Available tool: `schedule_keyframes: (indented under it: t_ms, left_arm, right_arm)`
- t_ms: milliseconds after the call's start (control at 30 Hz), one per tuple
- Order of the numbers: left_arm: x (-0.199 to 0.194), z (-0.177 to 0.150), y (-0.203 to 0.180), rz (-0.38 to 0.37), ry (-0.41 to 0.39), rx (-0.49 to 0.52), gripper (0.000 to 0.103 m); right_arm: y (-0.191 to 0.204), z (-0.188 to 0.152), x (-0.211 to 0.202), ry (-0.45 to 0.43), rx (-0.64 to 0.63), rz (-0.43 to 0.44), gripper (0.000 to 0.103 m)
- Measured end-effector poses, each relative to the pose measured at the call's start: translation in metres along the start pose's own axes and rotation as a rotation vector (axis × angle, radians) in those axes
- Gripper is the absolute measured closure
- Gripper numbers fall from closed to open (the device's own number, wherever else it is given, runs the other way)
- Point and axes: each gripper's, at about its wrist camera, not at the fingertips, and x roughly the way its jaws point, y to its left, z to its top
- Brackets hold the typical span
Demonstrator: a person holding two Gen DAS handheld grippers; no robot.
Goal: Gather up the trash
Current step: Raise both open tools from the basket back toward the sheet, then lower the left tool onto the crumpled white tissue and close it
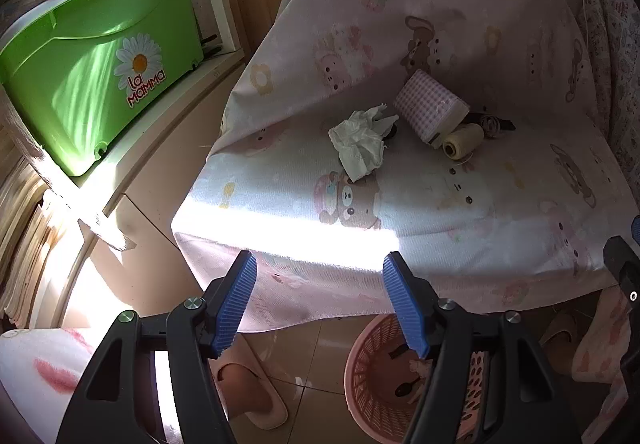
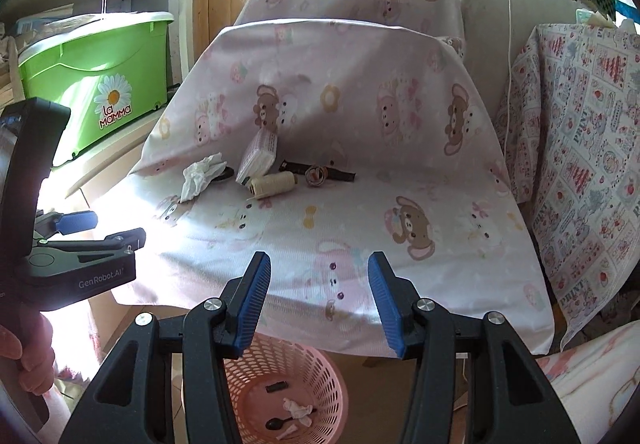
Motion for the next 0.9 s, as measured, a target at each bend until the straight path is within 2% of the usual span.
schedule_keyframes:
  t_ms: [67,133,267,333,367,433,533,567,667,767,833,900]
  left_arm:
    - [-0.003,0.000,0.003,0.012,-0.022,-0.016,0.039]
    - [-0.012,0.001,0.002,0.042,-0.096,0.004,0.039]
    - [-0.028,0.001,-0.002,0.066,-0.236,0.052,0.029]
    - [-0.032,0.002,-0.003,0.101,-0.274,0.060,0.027]
    - [-0.033,0.003,-0.004,0.104,-0.275,0.067,0.025]
    - [-0.031,0.007,-0.003,0.069,-0.242,0.082,0.022]
    - [-0.024,0.019,-0.002,-0.053,-0.131,0.113,0.005]
    - [-0.025,0.024,0.000,-0.075,-0.122,0.095,0.001]
    - [-0.031,0.045,0.007,-0.064,-0.126,0.034,0.001]
    - [-0.036,0.066,0.006,-0.054,-0.149,0.050,0.001]
    - [-0.036,0.082,0.004,-0.072,-0.151,0.074,0.001]
    - [-0.032,0.095,0.003,-0.131,-0.113,0.069,0.001]
  right_arm:
    - [-0.004,0.004,-0.002,-0.023,-0.002,-0.019,0.050]
    - [-0.009,0.008,-0.003,-0.039,0.000,-0.040,0.050]
    - [-0.020,0.016,-0.003,-0.049,0.025,-0.054,0.050]
    - [-0.023,0.022,-0.006,-0.081,-0.017,-0.120,0.050]
    - [-0.025,0.026,-0.008,-0.109,-0.041,-0.174,0.050]
    - [-0.032,0.032,-0.012,-0.132,-0.055,-0.182,0.050]
    - [-0.042,0.041,-0.011,-0.133,-0.050,-0.185,0.048]
    - [-0.044,0.045,-0.010,-0.130,-0.050,-0.181,0.042]
    - [-0.052,0.060,-0.004,-0.117,-0.036,-0.128,0.026]
    - [-0.057,0.077,0.003,-0.108,-0.030,-0.079,0.014]
    - [-0.059,0.088,0.011,-0.081,-0.032,-0.038,0.012]
    - [-0.061,0.099,0.021,-0.031,-0.046,0.006,0.011]
